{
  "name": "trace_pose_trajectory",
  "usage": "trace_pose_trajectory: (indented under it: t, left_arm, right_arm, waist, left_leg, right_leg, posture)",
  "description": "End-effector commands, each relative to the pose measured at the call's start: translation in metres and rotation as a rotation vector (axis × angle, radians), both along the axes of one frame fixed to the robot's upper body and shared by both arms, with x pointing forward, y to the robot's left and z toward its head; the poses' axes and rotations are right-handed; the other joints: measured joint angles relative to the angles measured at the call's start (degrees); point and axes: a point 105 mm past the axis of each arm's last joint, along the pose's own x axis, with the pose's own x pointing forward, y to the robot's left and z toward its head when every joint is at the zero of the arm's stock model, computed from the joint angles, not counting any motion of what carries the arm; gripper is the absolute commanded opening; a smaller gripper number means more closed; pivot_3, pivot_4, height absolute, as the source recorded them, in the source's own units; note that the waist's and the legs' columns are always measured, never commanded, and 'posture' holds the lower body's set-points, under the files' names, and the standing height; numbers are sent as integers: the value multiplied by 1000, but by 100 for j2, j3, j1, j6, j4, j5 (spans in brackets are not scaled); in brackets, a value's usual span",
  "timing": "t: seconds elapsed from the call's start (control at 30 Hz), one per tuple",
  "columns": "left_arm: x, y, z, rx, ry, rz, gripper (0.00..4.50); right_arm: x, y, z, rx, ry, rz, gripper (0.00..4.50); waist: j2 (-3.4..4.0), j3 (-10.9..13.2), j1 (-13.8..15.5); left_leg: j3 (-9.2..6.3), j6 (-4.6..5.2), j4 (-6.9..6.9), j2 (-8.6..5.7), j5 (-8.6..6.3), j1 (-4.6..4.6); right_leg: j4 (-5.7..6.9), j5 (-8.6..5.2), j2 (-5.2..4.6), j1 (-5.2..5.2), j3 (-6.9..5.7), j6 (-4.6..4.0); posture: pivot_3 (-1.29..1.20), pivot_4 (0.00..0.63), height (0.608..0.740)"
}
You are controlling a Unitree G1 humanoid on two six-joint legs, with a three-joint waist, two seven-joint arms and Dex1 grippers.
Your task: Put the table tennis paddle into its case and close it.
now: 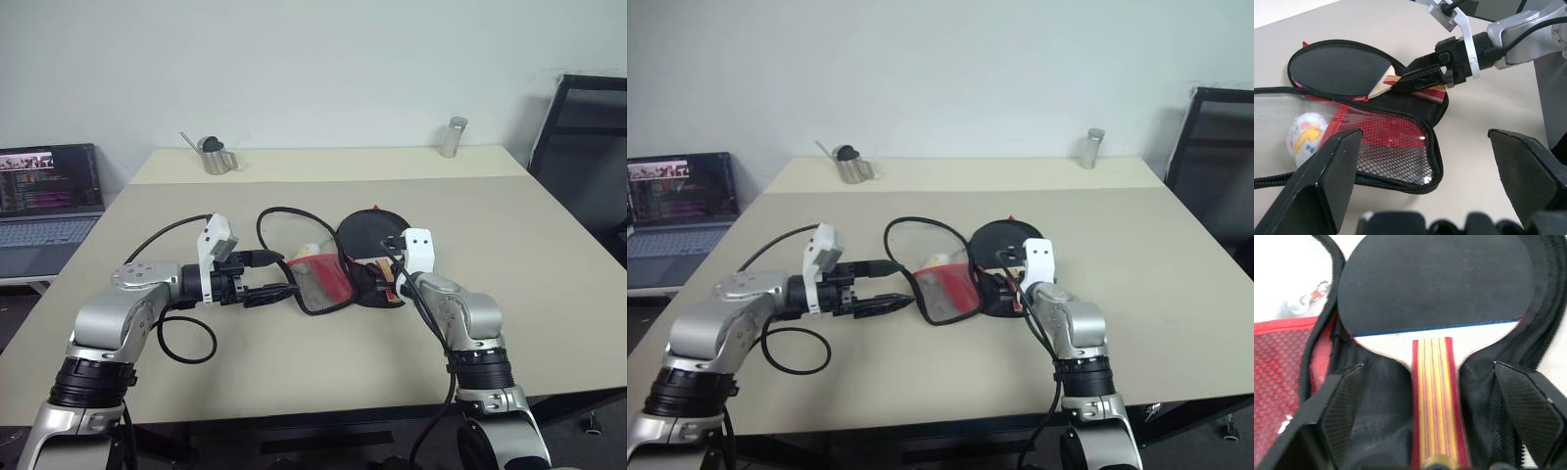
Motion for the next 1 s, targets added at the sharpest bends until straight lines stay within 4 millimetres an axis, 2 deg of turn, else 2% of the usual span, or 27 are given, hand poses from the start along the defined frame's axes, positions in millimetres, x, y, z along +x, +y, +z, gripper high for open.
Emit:
trace_pose_trajectory:
  t: [0.03, 0.23, 0.43, 0.57, 0.7, 0.8, 0.93, 1.0]
  left_arm:
    - [-2, 2, 10, 2, -55, 4, 4500]
    - [-1, 3, 10, 2, -55, 10, 4500]
    - [0, 2, 9, -2, -57, 18, 4500]
    - [7, 13, 9, 5, -72, 88, 4500]
    - [11, 23, 10, 17, -89, 128, 4500]
    - [9, 38, 10, 35, -77, 141, 4500]
    - [4, 52, 2, 64, -37, 142, 4500]
    - [3, 62, -10, 92, 4, 161, 4500]
  right_arm:
    - [-6, 6, 21, 58, -42, 62, 4466]
    - [-19, 12, 20, 114, 10, 131, 4466]
    - [-21, 12, 19, 122, 16, 132, 4466]
    - [-27, 8, 47, 78, -119, 249, 4466]
    - [-53, 9, 81, 23, -247, 484, 4466]
    - [-77, 3, 109, -33, -349, 662, 4466]
    - [-96, -1, 122, -95, -391, 789, 4466]
    - [-101, -3, 125, -117, -396, 824, 4466]
  waist:
    - [0, 0, 0]
    - [0, 0, 1]
    - [0, -1, 1]
    - [0, 0, 6]
    - [0, 0, 7]
    - [0, 0, 9]
    - [-1, 0, 0]
    - [0, 0, 3]
  left_leg:
    - [0, 0, 0, 0, 0, 0]
    - [-1, 0, 0, 1, 0, 1]
    - [0, 0, 0, 7, 0, 2]
    - [1, 0, 1, 6, 0, 1]
    - [1, 1, 0, 4, -1, 0]
    - [2, 1, 0, 7, -2, 0]
    - [3, -2, -1, 22, -4, 6]
    - [4, -3, -1, 27, -4, 8]
  right_leg:
    - [0, 0, 0, 0, 0, 0]
    - [0, 0, 0, 0, 0, 0]
    - [0, 1, 7, 0, -1, -2]
    - [-2, 1, 7, 0, 1, -2]
    - [-6, 1, 7, 0, 1, -2]
    - [-7, 1, 10, -1, -2, -2]
    - [-8, 0, 22, -1, -2, -2]
    - [-8, 0, 26, 0, -4, -3]
  posture:
    - [0, 150, 740]
    - [0, 150, 740]
    - [0, 150, 740]
    - [0, 150, 740]
    - [0, 150, 740]
    - [0, 150, 740]
    - [0, 150, 740]
    - [0, 150, 740]
